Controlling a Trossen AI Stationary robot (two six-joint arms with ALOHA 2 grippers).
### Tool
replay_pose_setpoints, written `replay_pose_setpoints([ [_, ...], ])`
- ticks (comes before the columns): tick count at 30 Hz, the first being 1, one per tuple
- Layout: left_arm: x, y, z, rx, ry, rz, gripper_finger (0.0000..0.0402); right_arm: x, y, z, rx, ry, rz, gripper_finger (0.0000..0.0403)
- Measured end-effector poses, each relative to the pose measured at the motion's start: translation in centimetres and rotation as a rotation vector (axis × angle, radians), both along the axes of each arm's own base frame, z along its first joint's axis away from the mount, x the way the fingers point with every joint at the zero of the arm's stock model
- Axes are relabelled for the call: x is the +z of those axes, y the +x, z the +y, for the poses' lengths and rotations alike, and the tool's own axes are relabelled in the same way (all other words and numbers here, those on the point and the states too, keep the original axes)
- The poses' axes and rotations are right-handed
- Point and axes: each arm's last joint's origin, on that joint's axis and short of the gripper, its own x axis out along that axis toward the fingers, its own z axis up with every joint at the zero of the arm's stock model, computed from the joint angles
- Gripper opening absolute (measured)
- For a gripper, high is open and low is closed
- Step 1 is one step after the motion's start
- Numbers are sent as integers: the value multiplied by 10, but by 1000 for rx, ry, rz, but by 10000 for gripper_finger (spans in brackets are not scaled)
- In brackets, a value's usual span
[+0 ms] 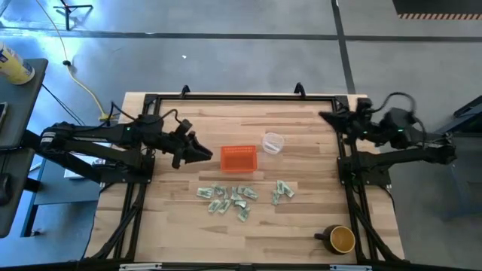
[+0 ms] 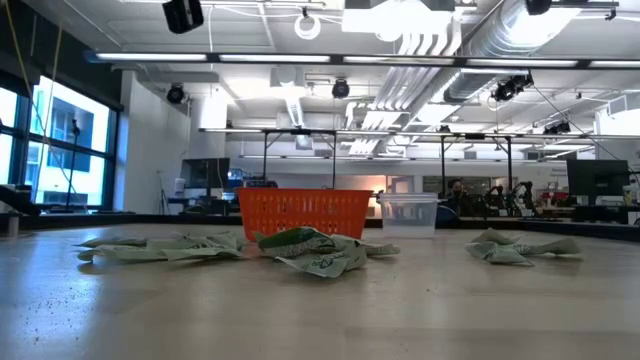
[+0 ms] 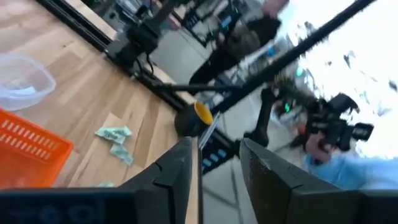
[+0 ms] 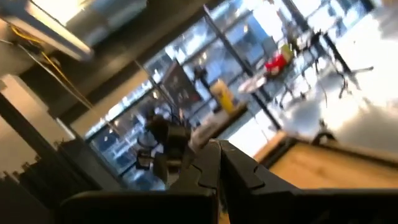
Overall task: Pick and place Stevia / Truvia into bins
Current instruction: Put the stevia packet into the basket
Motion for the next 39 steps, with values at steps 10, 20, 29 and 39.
replay_pose_setpoints([
  [10, -21, 1, -8, -119, 150, 153, 159, -70, 76, 9, 121, 149, 580, 152],
  [20, -45, -10, -14, -124, 286, 400, 158, -135, 86, 51, 315, 356, 1173, 235],
  [29, -50, -13, -11, -78, 380, 463, 158, -181, 100, 94, 374, 119, 1416, 236],
  [39, -57, -19, -9, -58, 439, 561, 159, -210, 107, 118, 331, 25, 1478, 236],
])
